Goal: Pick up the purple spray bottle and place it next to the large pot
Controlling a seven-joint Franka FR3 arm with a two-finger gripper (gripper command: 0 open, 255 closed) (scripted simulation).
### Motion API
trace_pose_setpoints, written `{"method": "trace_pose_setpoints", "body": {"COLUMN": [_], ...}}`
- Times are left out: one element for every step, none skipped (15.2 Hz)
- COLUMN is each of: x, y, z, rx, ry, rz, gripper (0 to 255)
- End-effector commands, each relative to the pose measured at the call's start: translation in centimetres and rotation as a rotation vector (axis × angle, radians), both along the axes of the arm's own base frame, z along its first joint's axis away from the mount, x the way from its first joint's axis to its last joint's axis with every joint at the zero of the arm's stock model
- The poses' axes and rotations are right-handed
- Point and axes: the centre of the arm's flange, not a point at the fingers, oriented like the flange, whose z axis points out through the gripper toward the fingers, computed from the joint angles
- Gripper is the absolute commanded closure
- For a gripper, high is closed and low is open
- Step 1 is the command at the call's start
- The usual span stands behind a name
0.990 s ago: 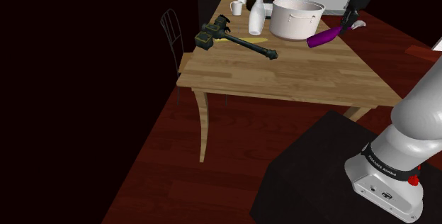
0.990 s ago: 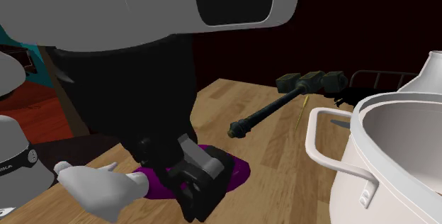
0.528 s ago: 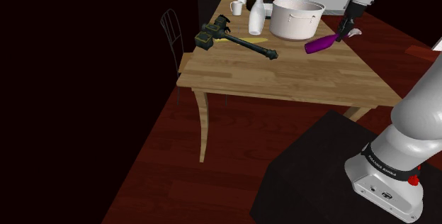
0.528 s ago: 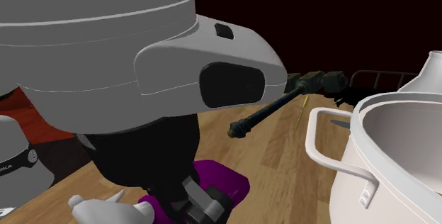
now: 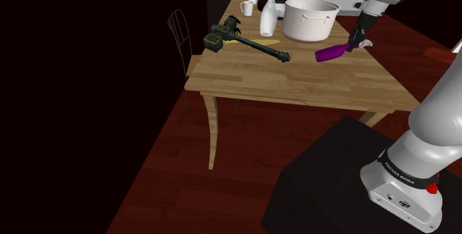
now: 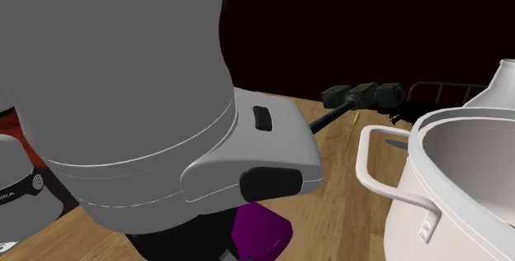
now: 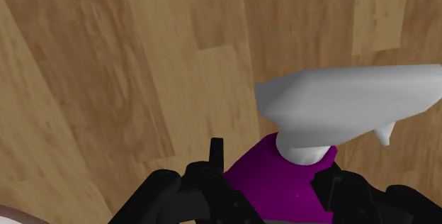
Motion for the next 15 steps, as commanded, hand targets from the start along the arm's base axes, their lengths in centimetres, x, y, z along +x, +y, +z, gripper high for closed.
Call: {"method": "trace_pose_setpoints", "body": {"x": [0.0,0.0,0.0,0.0,0.0,0.0,0.0,0.0,0.0,0.0,0.0,0.0,0.0,0.0,0.0], "y": [0.1,0.1,0.1,0.1,0.1,0.1,0.1,0.1,0.1,0.1,0.1,0.1,0.1,0.1,0.1], "z": [-1.0,-1.5,-2.0,-2.6,-3.1,-3.6,-4.1,-4.7,-5.2,-5.5,-5.5,-5.5,-5.5,-5.5,-5.5], "rx": [0.000,0.000,0.000,0.000,0.000,0.000,0.000,0.000,0.000,0.000,0.000,0.000,0.000,0.000,0.000], "ry": [0.000,0.000,0.000,0.000,0.000,0.000,0.000,0.000,0.000,0.000,0.000,0.000,0.000,0.000,0.000], "rz": [0.001,0.001,0.001,0.001,0.001,0.001,0.001,0.001,0.001,0.001,0.001,0.001,0.001,0.001,0.001], "gripper": [255,255,255,255,255,255,255,255,255,255,255,255,255,255,255]}}
